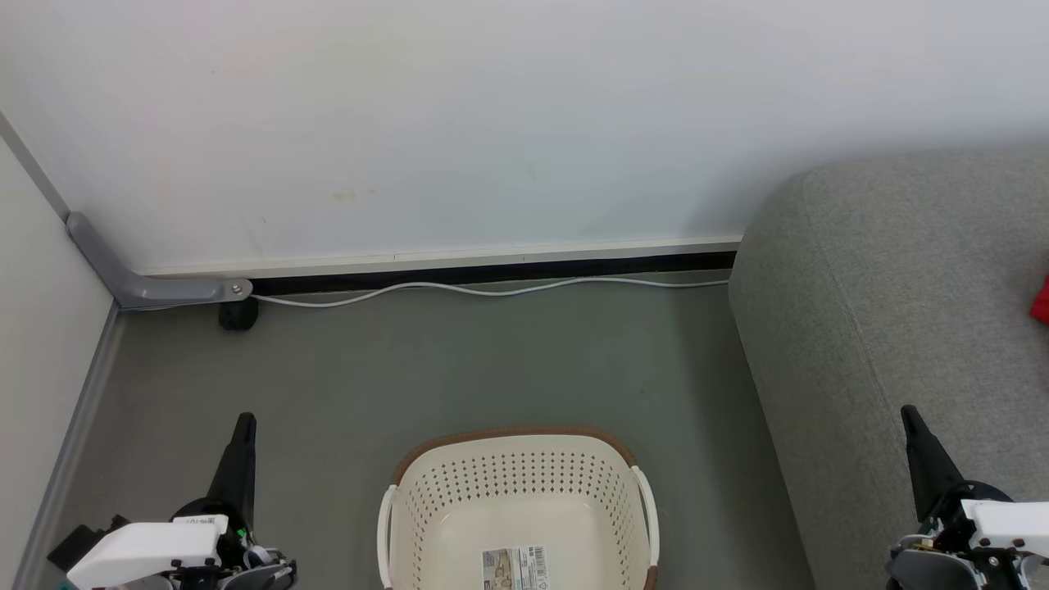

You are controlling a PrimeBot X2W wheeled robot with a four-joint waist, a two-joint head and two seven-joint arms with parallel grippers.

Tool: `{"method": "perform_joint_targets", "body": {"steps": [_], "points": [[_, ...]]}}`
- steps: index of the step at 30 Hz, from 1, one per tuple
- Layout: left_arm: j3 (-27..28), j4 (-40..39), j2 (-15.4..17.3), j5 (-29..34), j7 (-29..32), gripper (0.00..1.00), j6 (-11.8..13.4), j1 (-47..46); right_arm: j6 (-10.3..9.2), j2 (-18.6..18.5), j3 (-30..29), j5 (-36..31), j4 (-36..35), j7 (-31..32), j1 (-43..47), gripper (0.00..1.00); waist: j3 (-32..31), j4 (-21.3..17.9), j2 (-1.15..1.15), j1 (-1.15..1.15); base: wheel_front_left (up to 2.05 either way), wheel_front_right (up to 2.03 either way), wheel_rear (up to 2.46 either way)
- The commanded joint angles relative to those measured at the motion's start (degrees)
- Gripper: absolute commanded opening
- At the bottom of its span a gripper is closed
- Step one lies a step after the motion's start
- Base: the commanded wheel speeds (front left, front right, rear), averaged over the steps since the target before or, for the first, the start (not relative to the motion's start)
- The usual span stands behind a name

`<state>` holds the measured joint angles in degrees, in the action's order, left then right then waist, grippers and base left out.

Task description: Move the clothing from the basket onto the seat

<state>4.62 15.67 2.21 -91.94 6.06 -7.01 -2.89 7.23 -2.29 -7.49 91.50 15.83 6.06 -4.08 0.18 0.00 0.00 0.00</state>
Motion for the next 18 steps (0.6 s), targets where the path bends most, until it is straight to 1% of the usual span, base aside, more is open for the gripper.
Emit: {"method": "perform_joint_targets", "body": {"steps": [1,18], "points": [[1.9,-1.6,0.7,-0.2,0.4,0.0,-0.5,-3.3,0.25,-0.6,0.9,0.6,-1.8,0.4,-2.1,0.0,0.0,0.0,0.0,0.0,0.0,0.0,0.0],[1.9,-1.6,0.7,-0.2,0.4,0.0,-0.5,-3.3,0.25,-0.6,1.0,0.7,-1.8,0.4,-2.1,0.0,0.0,0.0,0.0,0.0,0.0,0.0,0.0]]}}
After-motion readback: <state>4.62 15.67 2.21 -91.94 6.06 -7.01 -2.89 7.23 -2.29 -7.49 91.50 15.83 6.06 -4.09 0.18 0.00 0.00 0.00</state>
